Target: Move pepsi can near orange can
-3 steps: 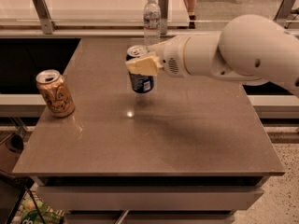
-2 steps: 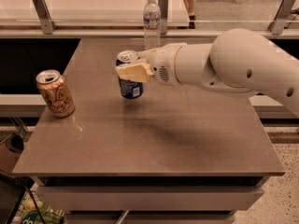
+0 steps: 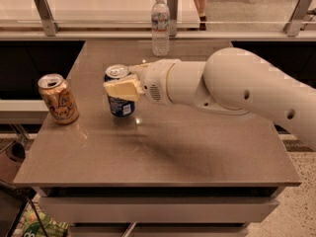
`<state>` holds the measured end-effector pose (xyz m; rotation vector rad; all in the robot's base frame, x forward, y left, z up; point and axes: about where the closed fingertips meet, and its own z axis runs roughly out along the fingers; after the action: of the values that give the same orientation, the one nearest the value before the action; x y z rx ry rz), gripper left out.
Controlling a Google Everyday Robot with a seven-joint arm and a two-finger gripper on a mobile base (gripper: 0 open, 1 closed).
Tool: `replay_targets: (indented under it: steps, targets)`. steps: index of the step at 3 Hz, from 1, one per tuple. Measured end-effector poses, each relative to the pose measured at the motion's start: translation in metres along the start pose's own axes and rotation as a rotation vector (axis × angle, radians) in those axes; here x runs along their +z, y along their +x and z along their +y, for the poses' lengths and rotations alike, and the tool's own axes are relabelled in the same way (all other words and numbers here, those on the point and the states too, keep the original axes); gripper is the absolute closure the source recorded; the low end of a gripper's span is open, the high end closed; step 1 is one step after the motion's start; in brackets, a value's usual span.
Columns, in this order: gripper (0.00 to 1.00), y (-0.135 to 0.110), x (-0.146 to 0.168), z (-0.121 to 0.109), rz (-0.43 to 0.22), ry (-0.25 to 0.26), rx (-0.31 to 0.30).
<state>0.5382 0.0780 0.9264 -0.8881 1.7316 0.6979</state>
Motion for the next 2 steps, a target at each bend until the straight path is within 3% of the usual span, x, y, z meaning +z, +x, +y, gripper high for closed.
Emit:
replay_targets:
  steps: [2]
  targets:
    - [1.0,0.03,0.027,0.029,0.02,-0.06,0.01]
